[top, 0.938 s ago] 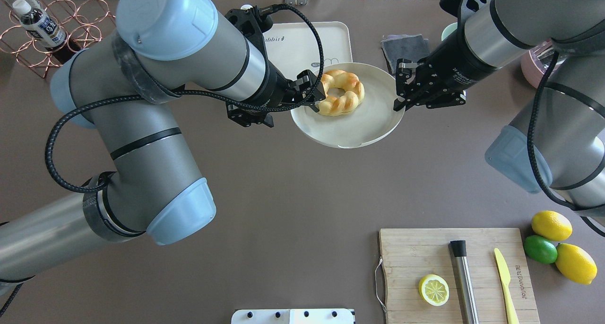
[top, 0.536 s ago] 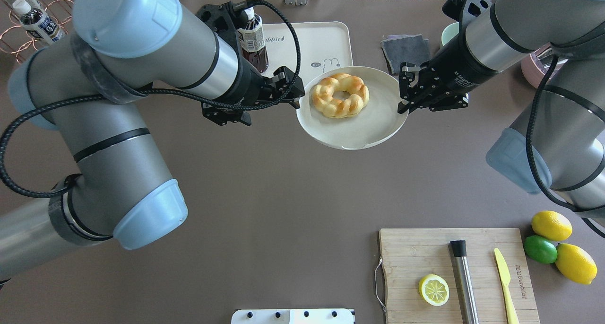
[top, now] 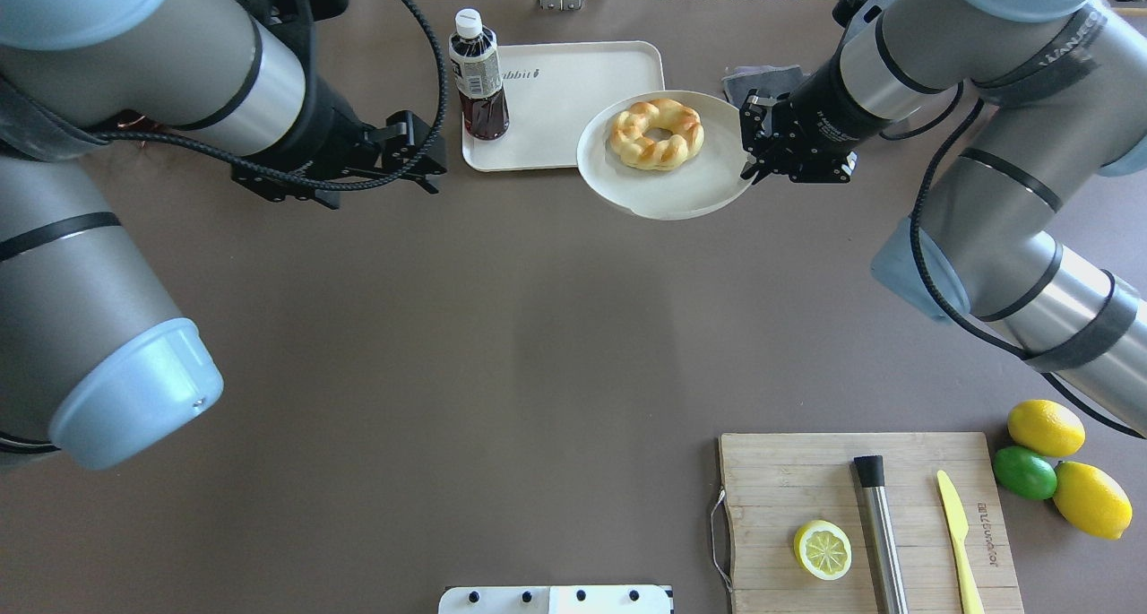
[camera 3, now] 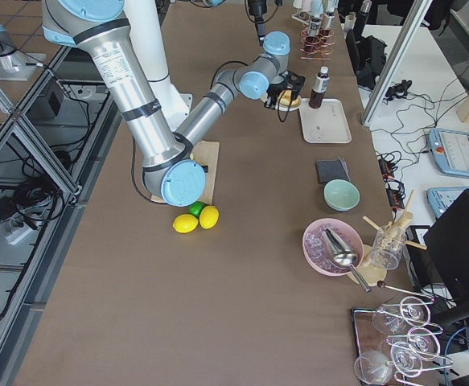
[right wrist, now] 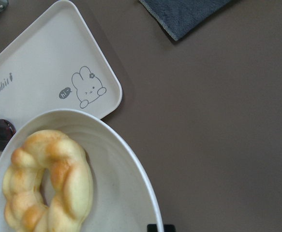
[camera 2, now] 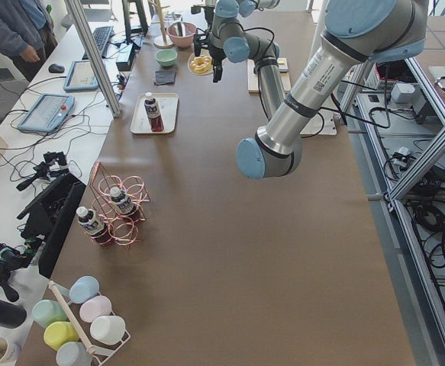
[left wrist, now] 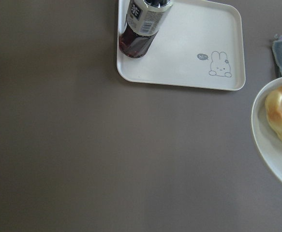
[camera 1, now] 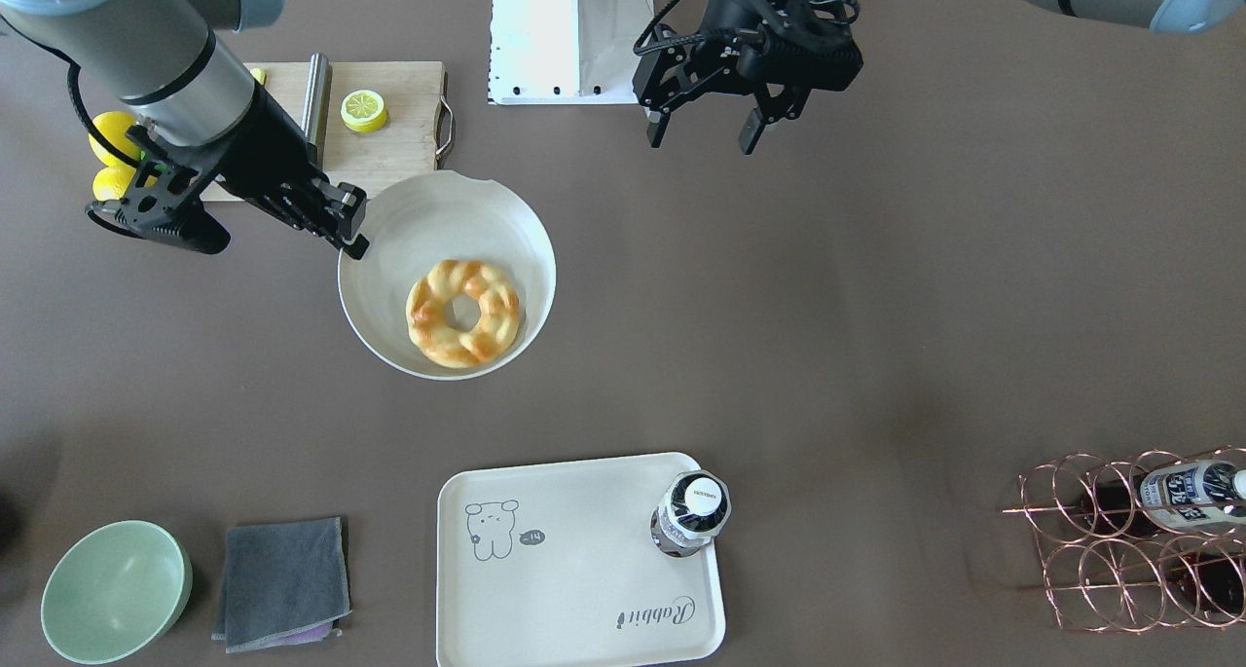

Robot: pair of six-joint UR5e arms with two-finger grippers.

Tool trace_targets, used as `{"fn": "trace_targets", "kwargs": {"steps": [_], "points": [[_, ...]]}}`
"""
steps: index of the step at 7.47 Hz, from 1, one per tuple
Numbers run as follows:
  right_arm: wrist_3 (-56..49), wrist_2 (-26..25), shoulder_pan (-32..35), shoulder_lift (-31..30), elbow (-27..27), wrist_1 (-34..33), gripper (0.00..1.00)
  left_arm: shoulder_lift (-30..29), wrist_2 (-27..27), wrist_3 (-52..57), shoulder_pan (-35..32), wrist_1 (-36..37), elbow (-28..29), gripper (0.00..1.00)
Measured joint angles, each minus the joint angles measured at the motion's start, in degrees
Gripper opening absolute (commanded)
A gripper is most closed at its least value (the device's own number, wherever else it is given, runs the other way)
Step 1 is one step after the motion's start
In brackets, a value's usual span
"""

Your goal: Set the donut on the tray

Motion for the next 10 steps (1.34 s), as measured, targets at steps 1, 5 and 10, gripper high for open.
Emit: {"fn": "trace_targets", "kwargs": {"steps": [1, 5, 10], "points": [[4.07, -0.94, -0.06, 1.46, -5.58, 5.3, 0.0, 2.74, -1.05, 4.67, -2.36, 1.39, -1.6, 0.97], [17.91, -9.41, -2.31, 18.22, -32.27, 12.15, 0.0, 17.76, -7.64, 27.23, -14.49, 4.48, -8.36, 0.97], [30.81, -20.49, -7.37, 25.12, -47.63, 19.61, 1.0, 24.71, -11.45, 40.24, -23.83, 4.61, -8.9, 0.97]]}}
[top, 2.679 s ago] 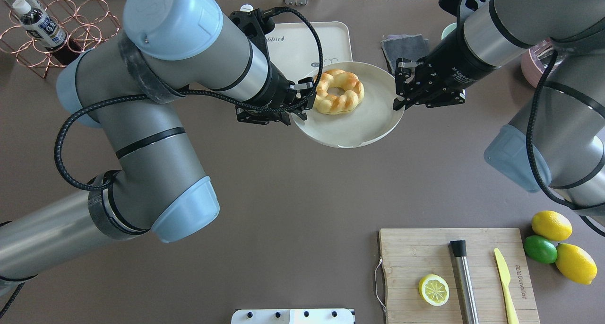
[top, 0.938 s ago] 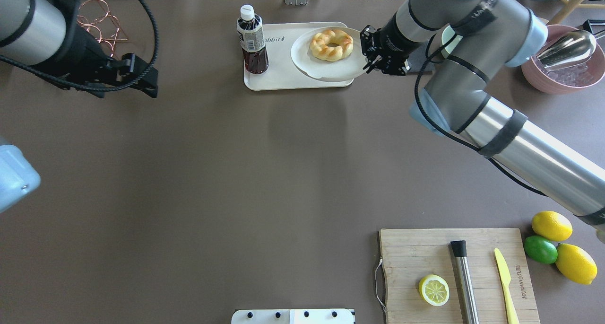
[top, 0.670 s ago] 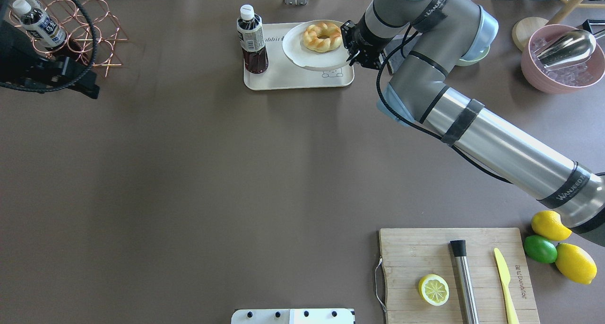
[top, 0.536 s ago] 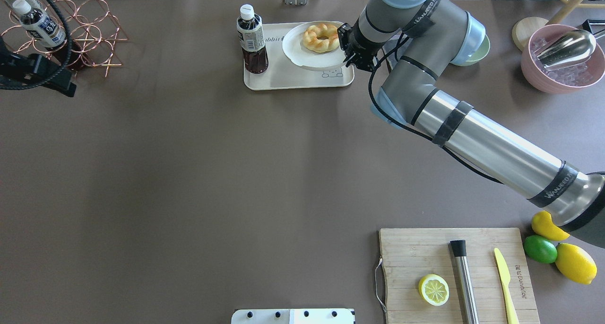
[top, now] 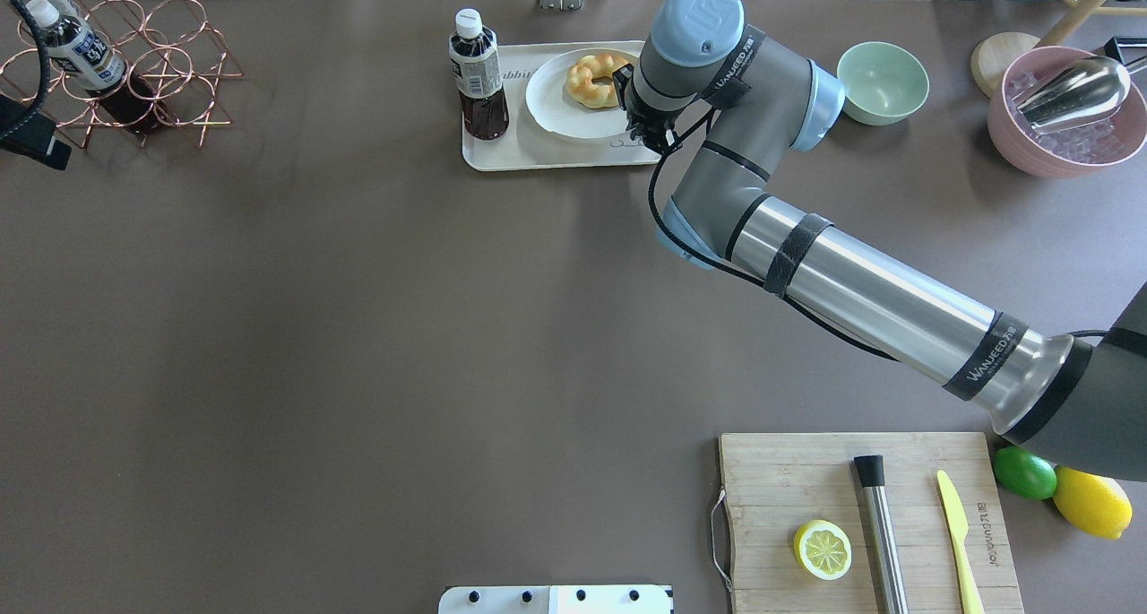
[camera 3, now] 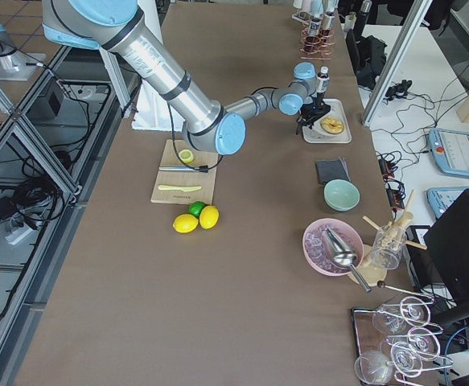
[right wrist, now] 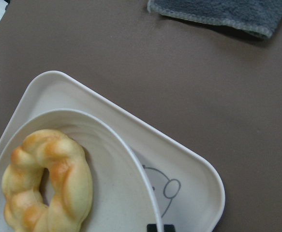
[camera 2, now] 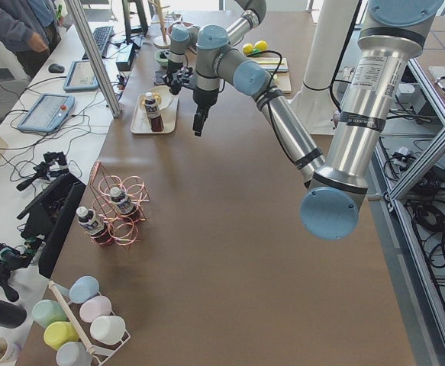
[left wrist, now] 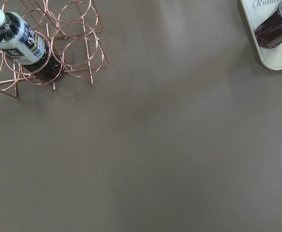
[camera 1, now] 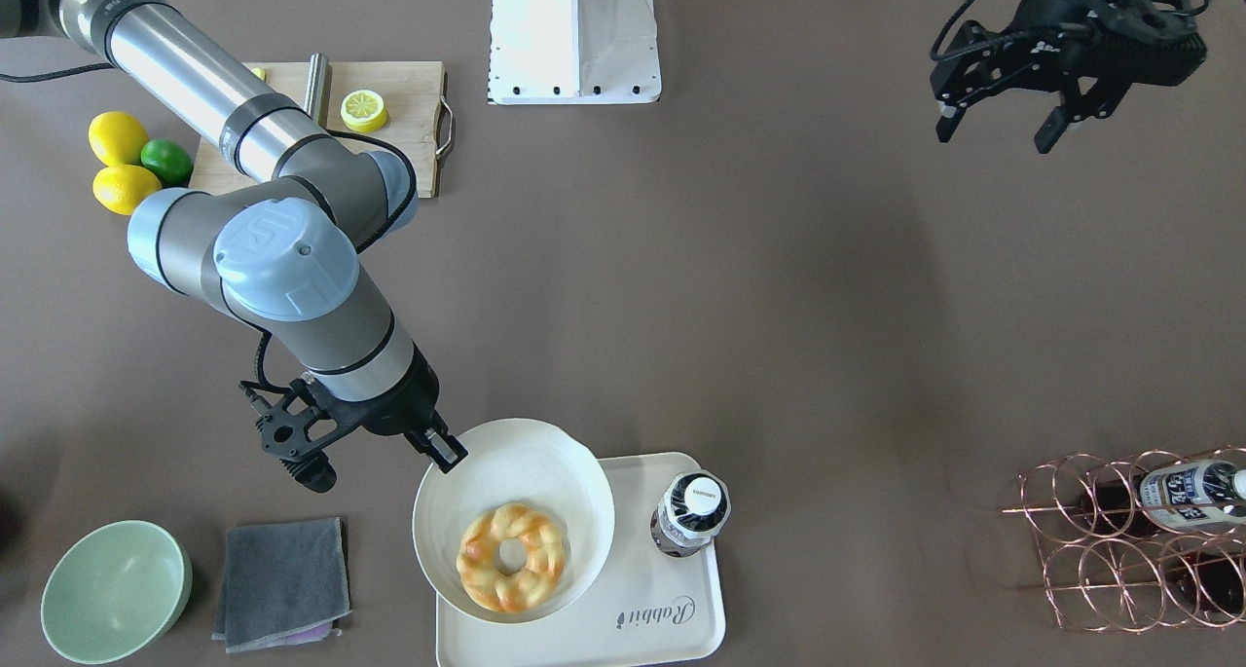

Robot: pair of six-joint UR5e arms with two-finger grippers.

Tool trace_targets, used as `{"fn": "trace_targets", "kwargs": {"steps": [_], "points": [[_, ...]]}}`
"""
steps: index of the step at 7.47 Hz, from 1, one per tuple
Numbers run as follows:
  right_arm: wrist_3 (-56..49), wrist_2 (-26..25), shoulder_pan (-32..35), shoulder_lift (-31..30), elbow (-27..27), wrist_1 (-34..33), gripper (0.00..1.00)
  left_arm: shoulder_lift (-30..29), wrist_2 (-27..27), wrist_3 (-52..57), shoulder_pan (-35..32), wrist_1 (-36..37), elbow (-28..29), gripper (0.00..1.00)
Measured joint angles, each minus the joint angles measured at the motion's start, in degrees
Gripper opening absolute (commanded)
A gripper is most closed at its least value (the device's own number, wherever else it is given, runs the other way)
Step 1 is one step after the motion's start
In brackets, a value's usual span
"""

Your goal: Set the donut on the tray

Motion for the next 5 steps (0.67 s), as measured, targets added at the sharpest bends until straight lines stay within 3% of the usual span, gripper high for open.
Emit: {"fn": "trace_targets", "kwargs": {"steps": [3, 5], "points": [[0.14, -0.39, -0.25, 0.88, -0.14, 0.14, 1.0, 0.37, -0.13, 0.11, -0.19, 0.07, 0.11, 0.97], [-8.65, 4.18, 1.92, 0.51, 1.93, -0.39, 1.0, 0.58, -0.09, 0.14, -0.22, 0.01, 0.29, 0.97]]}}
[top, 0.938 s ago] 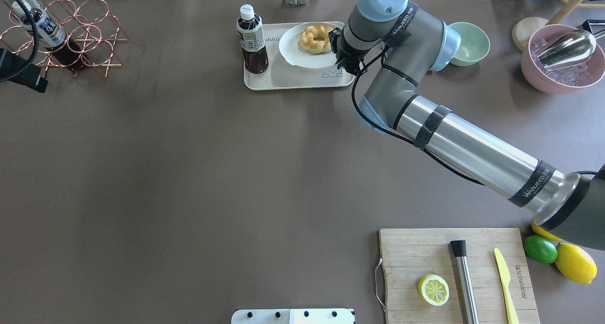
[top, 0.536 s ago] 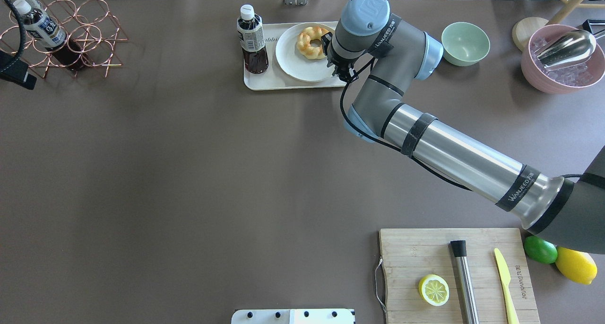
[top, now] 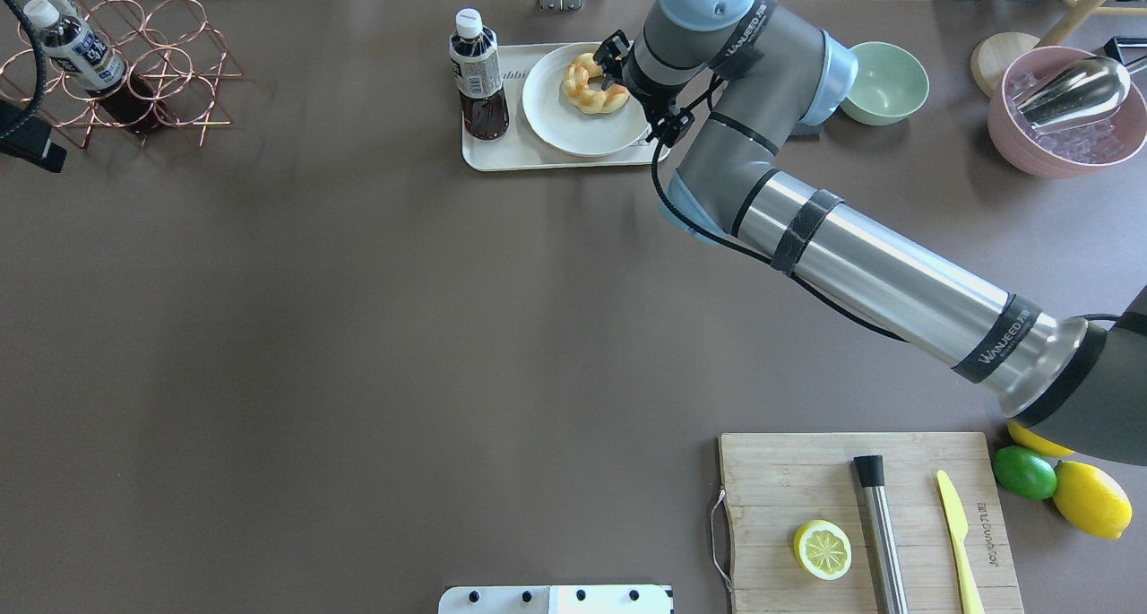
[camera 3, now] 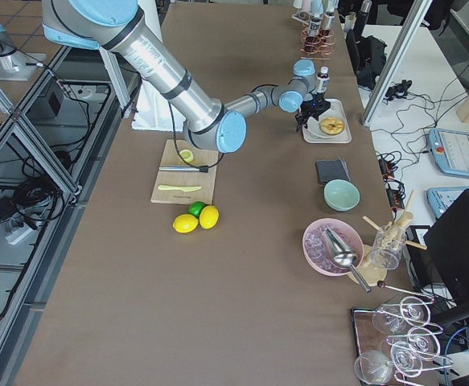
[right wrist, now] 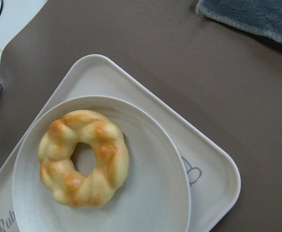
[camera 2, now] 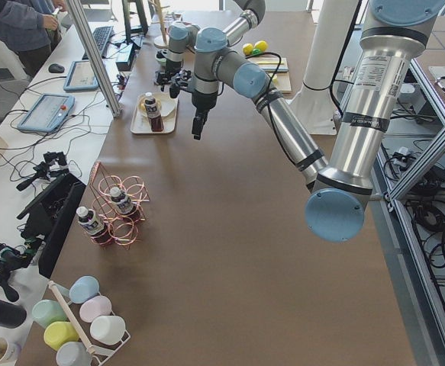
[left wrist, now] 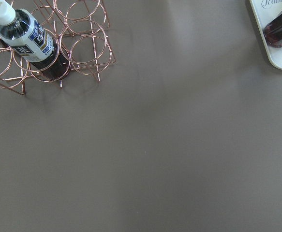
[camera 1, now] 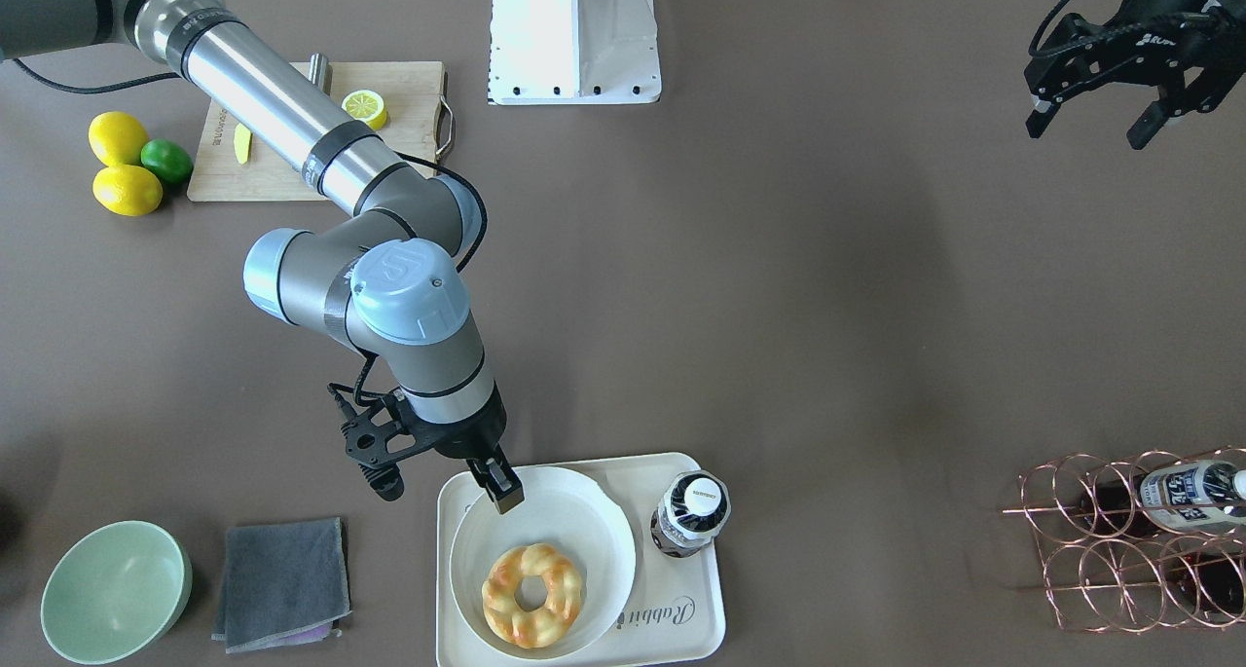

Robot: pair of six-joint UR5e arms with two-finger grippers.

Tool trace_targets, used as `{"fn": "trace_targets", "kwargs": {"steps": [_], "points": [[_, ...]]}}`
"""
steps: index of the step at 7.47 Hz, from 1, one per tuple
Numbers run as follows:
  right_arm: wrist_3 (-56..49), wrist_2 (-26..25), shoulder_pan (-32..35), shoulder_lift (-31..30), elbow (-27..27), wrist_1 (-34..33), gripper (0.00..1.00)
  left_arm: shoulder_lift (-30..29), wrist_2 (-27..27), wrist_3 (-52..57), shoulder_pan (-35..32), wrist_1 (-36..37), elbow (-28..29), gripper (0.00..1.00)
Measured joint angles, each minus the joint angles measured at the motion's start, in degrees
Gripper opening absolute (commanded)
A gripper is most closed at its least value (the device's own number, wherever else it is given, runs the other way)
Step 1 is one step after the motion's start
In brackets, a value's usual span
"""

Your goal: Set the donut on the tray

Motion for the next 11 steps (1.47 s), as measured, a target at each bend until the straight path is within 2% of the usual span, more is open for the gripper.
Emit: {"fn": "trace_targets", "kwargs": {"steps": [1, 4, 8, 11], "points": [[-6.35, 4.21, 2.15, -1.68, 2.49, -1.18, 1.0, 0.28, -0.03, 0.03, -0.09, -0.02, -0.04, 0.97], [-25.63, 11.4, 7.33, -10.03, 14.4, -9.07, 1.0, 1.59, -0.16, 0.19, -0.31, -0.1, -0.18, 0.97], [-44.8, 19.81, 17.14, -27.37, 31.1, -11.49, 1.0, 4.19, -2.76, 6.78, -3.34, -0.03, 1.35, 0.97], [-61.34, 24.04, 25.63, -41.28, 39.85, -11.59, 1.0, 4.65, -3.13, 8.34, -5.2, 1.29, 1.61, 0.97]]}}
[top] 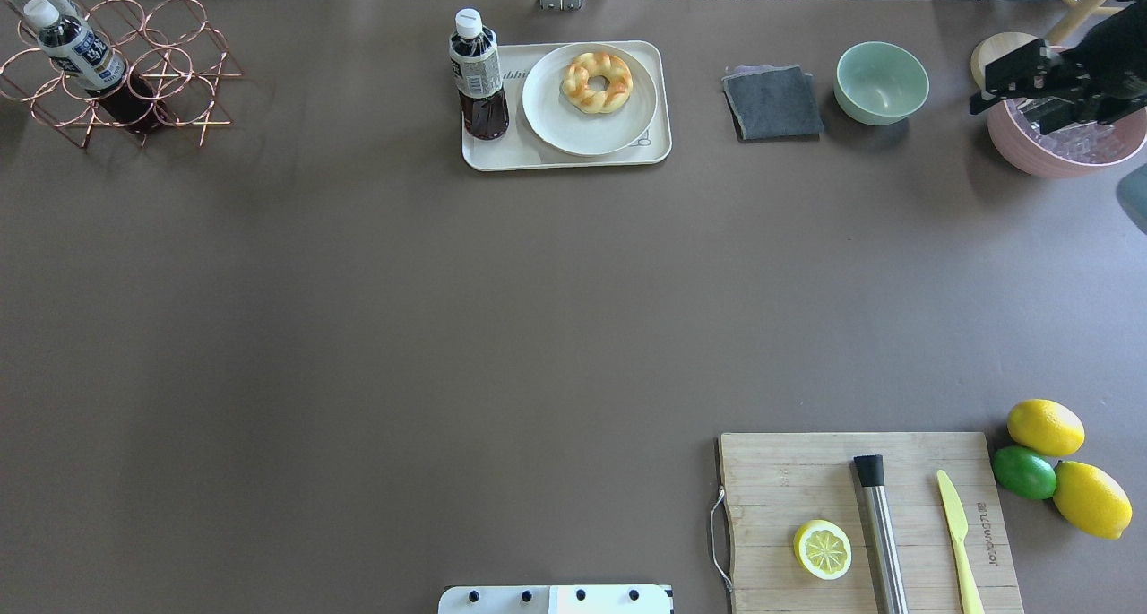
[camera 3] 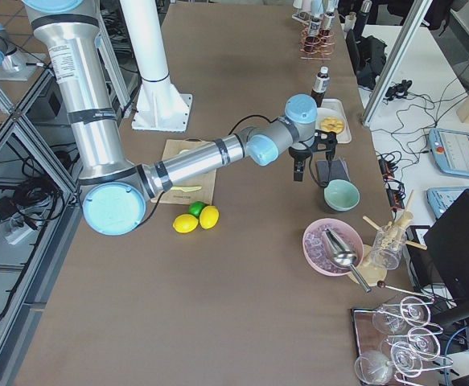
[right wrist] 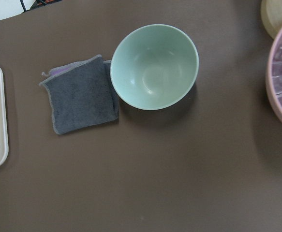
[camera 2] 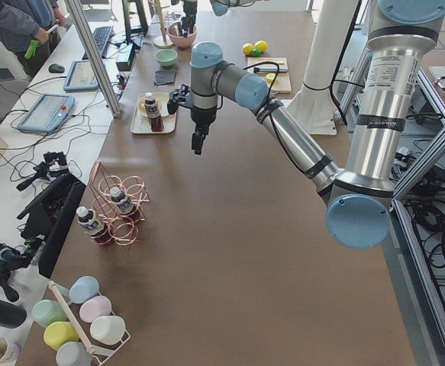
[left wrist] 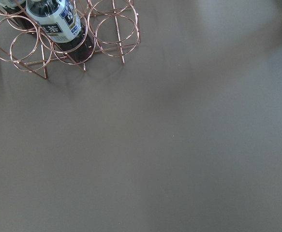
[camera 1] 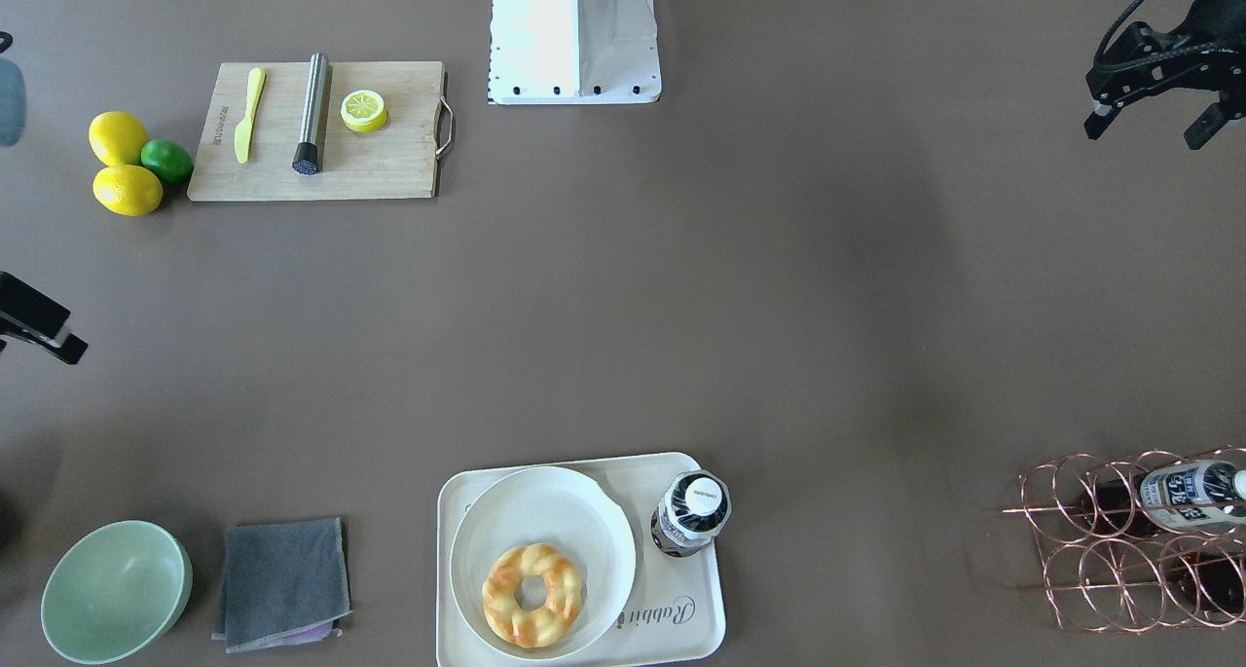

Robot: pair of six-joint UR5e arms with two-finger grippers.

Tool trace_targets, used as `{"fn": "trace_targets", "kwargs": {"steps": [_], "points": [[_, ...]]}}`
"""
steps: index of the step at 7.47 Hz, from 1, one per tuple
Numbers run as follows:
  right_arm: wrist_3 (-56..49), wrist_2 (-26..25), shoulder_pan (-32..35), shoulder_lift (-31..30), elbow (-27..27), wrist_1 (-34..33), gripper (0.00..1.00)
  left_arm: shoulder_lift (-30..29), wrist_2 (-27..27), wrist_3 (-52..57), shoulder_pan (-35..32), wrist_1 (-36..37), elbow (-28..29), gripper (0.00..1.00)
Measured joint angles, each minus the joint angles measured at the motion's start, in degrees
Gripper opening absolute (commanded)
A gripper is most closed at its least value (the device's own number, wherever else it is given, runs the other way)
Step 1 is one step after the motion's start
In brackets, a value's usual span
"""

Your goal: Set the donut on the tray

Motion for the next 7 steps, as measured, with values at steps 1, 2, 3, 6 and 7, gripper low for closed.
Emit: {"fn": "trace_targets", "kwargs": {"steps": [1, 2, 3, 6, 7], "points": [[-6.27, 1.25, 3.14, -4.14, 1.65, -0.03, 1.0, 0.01, -0.52, 2.1, -1.08, 1.81, -0.04, 0.97], [-12.21, 2.37, 6.12, -7.7, 2.68, -0.05, 1.0, 0.01, -1.36, 5.43, -2.47, 4.27, -0.07, 0.97], [-18.79, 2.93, 8.9, -11.02, 3.18, -0.17, 1.0, 0.02, -1.88, 9.42, -3.98, 6.88, -0.09, 0.97], [-41.11, 3.32, 18.14, -17.3, 3.74, -7.66, 1.0, 2.24, -2.27, 21.64, -8.94, 12.42, -0.15, 0.98], [-49.02, 3.28, 21.59, -17.67, 4.03, -13.5, 1.0, 3.75, -2.33, 23.56, -10.42, 12.7, -0.29, 0.98]]}}
